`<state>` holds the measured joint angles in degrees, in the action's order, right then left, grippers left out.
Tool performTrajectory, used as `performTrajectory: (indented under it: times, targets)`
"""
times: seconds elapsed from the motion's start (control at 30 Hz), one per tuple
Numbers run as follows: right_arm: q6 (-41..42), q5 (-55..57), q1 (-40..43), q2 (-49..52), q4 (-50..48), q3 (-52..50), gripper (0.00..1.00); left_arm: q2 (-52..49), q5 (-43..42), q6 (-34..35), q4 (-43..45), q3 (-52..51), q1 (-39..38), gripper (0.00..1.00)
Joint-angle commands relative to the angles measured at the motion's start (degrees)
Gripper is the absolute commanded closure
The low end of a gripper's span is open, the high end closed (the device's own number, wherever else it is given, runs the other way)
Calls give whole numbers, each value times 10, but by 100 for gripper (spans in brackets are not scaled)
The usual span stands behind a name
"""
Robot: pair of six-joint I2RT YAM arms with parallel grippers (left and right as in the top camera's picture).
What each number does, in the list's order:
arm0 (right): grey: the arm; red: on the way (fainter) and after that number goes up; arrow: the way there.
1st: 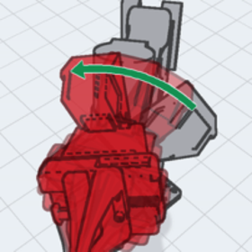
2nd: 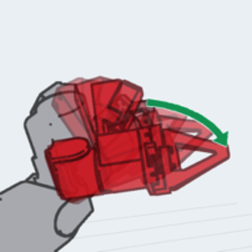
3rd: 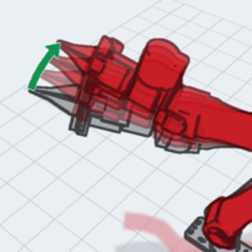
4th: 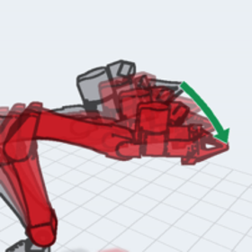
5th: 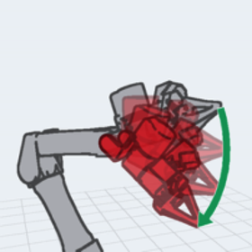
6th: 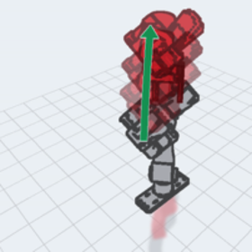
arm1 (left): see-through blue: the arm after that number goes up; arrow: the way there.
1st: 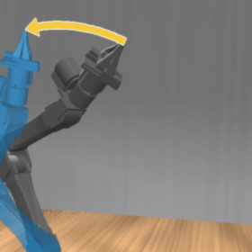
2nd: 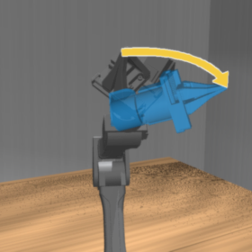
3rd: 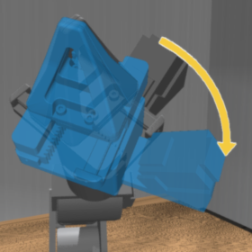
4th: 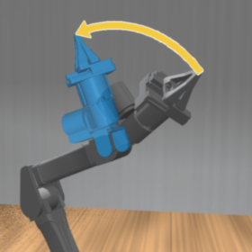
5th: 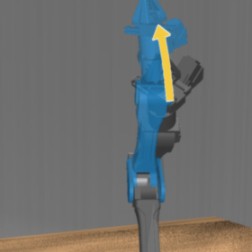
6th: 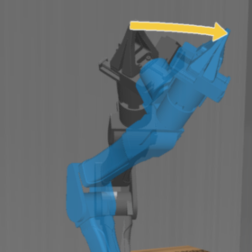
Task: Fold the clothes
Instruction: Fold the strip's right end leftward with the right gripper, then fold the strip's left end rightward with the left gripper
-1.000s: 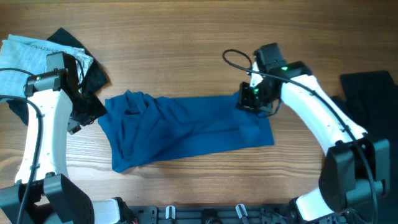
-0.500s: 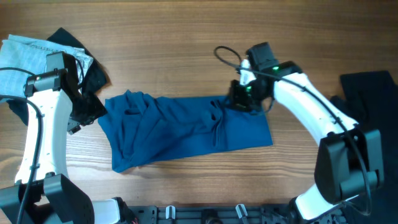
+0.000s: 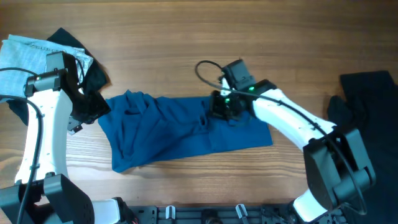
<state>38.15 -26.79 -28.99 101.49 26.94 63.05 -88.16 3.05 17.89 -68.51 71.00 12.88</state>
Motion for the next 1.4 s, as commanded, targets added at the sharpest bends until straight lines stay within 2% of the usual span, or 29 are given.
performTrajectory:
  times: [0.0,0.07,0.13,0.23,0.33,0.4,0.43,0.5,0.57,0.6,0.63,0.67,0.7,0.8,0.87,0.97,1.03,1.27,1.37]
  targets:
    - [-104,-16,9,-5,37,33,96,12,-15,-11,2,3,4,19]
    - [-137,22,33,-24,90,56,96,11,-20,-12,12,-12,4,14]
    - [-141,51,61,-44,131,68,96,11,-37,-12,40,-39,4,14]
    - [-140,52,109,-58,191,68,94,11,-197,-102,132,-100,3,19]
    - [-142,81,133,-56,247,67,89,10,-189,-102,184,-149,4,19]
    - [-142,107,136,-52,266,66,89,10,-202,-102,211,-175,4,23]
    - [-145,112,135,-52,267,63,88,10,-224,-102,226,-183,4,27]
    - [-146,114,135,-51,263,54,88,10,-254,-105,241,-189,3,42]
    - [-146,114,135,-48,257,46,88,10,-273,-137,245,-193,3,53]
    - [-146,114,135,-44,256,45,87,10,-271,-150,243,-195,4,63]
    - [-146,114,135,-40,256,45,88,10,-244,-149,232,-195,4,79]
    - [-147,114,135,-34,257,44,87,10,-200,-137,217,-195,5,82]
    - [-146,114,135,-33,257,43,87,10,-175,-125,211,-195,9,70]
    - [-150,114,135,-30,256,40,87,10,-169,-123,210,-195,28,36]
    - [-157,116,135,-24,257,40,84,10,-169,-123,214,-195,47,3]
    - [-162,116,135,-22,256,40,84,0,-181,-115,224,-198,69,0]
    - [-162,116,135,-21,255,40,84,-21,-224,-120,245,-214,74,0]
    - [-189,116,135,-21,257,40,84,-118,-372,-217,291,-236,68,0]
    - [-189,116,135,-21,256,40,84,-118,-380,-241,291,-236,57,5]
